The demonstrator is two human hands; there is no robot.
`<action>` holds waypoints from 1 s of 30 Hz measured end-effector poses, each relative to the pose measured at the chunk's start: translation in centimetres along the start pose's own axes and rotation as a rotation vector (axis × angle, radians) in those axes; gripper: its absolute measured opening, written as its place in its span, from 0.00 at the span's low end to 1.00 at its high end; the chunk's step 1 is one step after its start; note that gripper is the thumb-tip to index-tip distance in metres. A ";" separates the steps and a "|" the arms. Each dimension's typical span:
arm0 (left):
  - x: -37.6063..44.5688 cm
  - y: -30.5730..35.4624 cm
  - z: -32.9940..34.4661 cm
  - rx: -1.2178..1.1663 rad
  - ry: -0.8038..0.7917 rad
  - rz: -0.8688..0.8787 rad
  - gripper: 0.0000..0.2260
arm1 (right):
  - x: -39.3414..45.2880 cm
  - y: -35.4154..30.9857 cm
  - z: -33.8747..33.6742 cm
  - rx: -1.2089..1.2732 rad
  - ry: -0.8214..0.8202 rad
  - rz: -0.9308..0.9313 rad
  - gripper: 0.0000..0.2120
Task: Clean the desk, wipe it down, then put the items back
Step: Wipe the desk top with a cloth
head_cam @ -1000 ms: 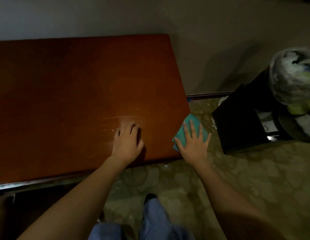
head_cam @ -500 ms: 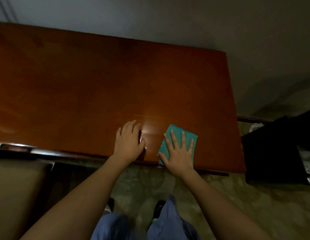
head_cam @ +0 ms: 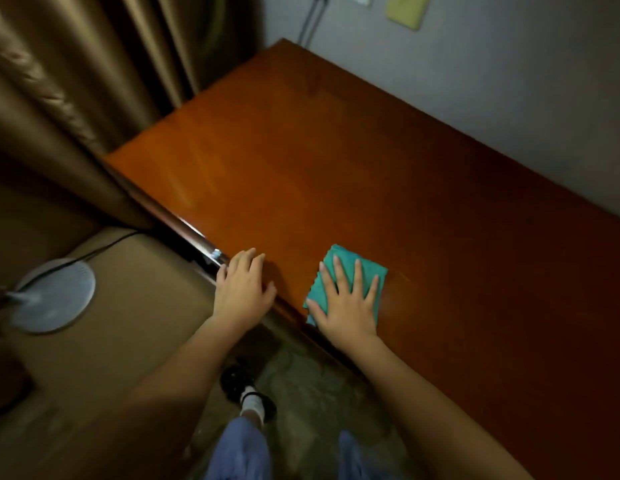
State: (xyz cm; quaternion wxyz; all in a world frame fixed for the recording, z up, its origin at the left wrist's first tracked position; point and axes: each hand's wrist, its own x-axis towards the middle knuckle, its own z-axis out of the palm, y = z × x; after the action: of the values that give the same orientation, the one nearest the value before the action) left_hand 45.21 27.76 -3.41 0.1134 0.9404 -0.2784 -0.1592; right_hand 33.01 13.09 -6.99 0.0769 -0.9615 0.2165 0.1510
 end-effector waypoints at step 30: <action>8.1 -31.8 -10.9 -0.099 0.089 -0.396 0.25 | 30.1 -34.4 -7.0 -0.192 0.090 -0.478 0.31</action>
State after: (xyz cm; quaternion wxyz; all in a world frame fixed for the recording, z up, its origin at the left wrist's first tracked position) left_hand 71.12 50.66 -4.88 0.1384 0.9761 -0.0745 -0.1501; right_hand 75.82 30.52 -7.34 0.0092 -0.9940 -0.0287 0.1056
